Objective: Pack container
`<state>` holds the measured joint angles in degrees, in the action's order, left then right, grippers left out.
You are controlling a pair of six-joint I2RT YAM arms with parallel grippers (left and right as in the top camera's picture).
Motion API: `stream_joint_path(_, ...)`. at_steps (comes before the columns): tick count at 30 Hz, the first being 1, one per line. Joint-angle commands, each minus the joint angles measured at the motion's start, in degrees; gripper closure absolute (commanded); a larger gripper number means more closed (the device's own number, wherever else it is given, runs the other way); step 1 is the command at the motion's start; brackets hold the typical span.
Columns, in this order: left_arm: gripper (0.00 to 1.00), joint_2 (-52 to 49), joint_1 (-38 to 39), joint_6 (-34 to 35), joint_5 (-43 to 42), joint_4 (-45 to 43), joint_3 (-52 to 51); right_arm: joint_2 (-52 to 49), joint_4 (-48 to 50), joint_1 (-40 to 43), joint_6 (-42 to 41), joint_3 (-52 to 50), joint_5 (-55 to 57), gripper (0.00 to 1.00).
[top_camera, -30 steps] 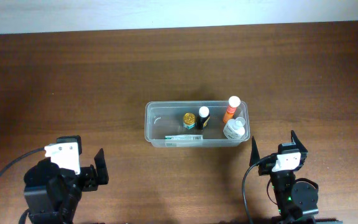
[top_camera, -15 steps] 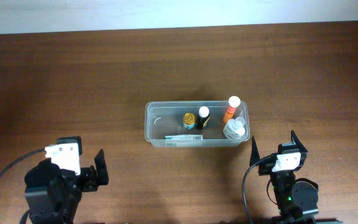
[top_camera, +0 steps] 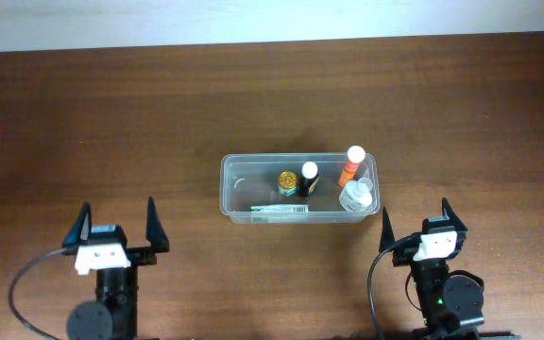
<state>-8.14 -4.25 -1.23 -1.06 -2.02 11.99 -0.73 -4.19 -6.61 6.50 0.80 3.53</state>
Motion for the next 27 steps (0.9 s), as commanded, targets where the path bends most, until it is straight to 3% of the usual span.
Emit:
stream_joint_path(1,0.01,4.07,0.24,0.35,0.46,-7.48,-7.15,0.52,-0.09,0.42,0.35,-0.48,-0.31,0.02)
stream_joint_path(4,0.01,6.45,0.24,0.39,0.39,-9.16,-11.02,0.52,-0.09,0.42,0.35,-0.48,-0.33,0.02)
stream_joint_path(10,0.01,7.89,2.47,0.37,-0.02,6.23,-11.43,0.52,-0.09,0.42,0.35,-0.48,-0.33,0.02)
stream_joint_path(27,0.01,7.8,4.52,0.37,0.85,6.82,-11.41,0.52,-0.11,0.42,0.35,-0.48,-0.33,0.02)
